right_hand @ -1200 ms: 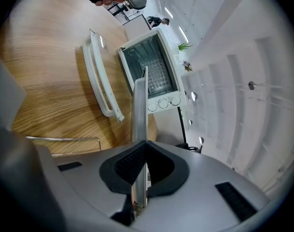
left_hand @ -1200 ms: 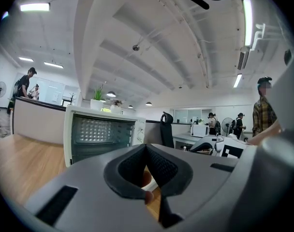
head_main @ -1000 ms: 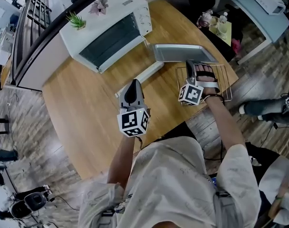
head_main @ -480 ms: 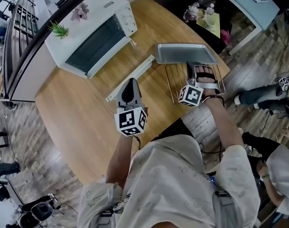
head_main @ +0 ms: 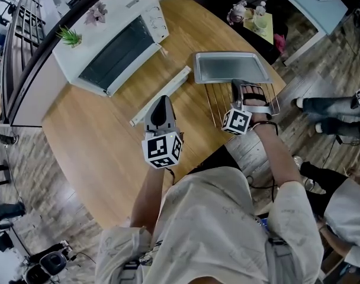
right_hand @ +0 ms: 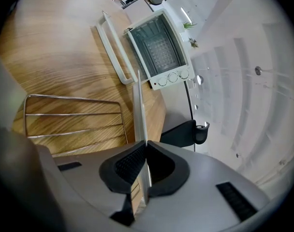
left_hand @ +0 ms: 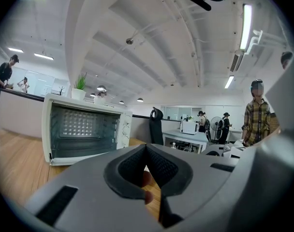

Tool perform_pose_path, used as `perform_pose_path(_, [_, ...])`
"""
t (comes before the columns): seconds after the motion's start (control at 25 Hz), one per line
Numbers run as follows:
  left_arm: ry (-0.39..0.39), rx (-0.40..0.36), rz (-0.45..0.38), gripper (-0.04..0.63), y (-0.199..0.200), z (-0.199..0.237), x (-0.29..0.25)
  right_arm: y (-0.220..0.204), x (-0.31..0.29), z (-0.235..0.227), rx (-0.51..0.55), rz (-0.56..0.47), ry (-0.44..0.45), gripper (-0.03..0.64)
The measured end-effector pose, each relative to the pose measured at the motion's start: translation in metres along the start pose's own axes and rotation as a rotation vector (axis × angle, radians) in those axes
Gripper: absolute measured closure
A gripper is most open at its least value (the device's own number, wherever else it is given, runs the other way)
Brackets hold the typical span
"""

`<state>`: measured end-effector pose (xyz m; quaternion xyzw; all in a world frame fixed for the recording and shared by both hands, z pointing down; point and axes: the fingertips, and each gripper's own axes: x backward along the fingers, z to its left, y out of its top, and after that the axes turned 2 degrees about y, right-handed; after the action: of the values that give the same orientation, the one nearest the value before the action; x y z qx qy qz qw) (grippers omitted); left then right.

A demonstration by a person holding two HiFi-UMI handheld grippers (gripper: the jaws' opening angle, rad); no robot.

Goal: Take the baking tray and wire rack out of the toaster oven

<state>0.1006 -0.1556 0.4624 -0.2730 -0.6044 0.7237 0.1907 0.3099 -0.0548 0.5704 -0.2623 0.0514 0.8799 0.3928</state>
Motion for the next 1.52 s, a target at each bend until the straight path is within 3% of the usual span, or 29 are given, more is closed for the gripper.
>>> perform_pose_path(0.64, [0.005,0.020,0.035,0.581,-0.015,0.003,-0.003,-0.015,-0.005,0.072,0.015,0.048,0.225,0.566])
perform_pose_path(1.0, [0.000,0.024,0.055,0.581,-0.021,-0.001,-0.007,-0.022,-0.009,0.082,0.028,0.091,0.323,0.552])
perform_pose_path(1.52, [-0.012,0.024,0.064,0.581,-0.026,-0.008,-0.013,-0.035,-0.009,0.086,-0.151,0.115,0.475,0.467])
